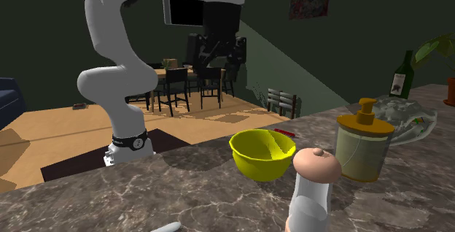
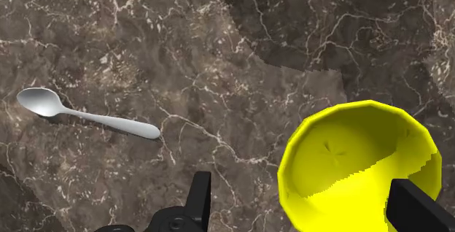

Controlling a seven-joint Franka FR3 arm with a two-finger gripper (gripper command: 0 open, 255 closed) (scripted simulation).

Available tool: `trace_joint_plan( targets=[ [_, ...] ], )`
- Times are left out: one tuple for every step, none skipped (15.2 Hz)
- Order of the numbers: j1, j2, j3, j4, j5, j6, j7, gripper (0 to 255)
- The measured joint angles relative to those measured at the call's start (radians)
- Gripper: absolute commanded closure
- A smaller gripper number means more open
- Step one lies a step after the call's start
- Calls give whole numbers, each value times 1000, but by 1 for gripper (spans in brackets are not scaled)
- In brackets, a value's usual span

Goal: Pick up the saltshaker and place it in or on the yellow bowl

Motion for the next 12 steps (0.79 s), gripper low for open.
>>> trace_joint_plan(
  targets=[
    [-3, 41, 3, 31, -10, 10, 8, 0],
    [-6, 83, 6, 63, -20, 18, 15, 0],
    [-7, 120, 11, 90, -29, 27, 27, 0],
    [-10, 159, 12, 126, -40, 29, 34, 0],
    [-11, 194, 15, 154, -50, 35, 44, 0],
    [-10, 233, 19, 188, -60, 38, 56, 0],
    [-9, 277, 22, 234, -72, 34, 69, 0],
    [-10, 318, 23, 272, -83, 36, 77, 0],
    [-10, 363, 24, 313, -95, 38, 86, 0],
    [-7, 399, 25, 357, -106, 28, 97, 0],
    [-7, 440, 24, 397, -118, 27, 104, 0],
    [-4, 483, 24, 445, -129, 19, 113, 0]
  ],
)
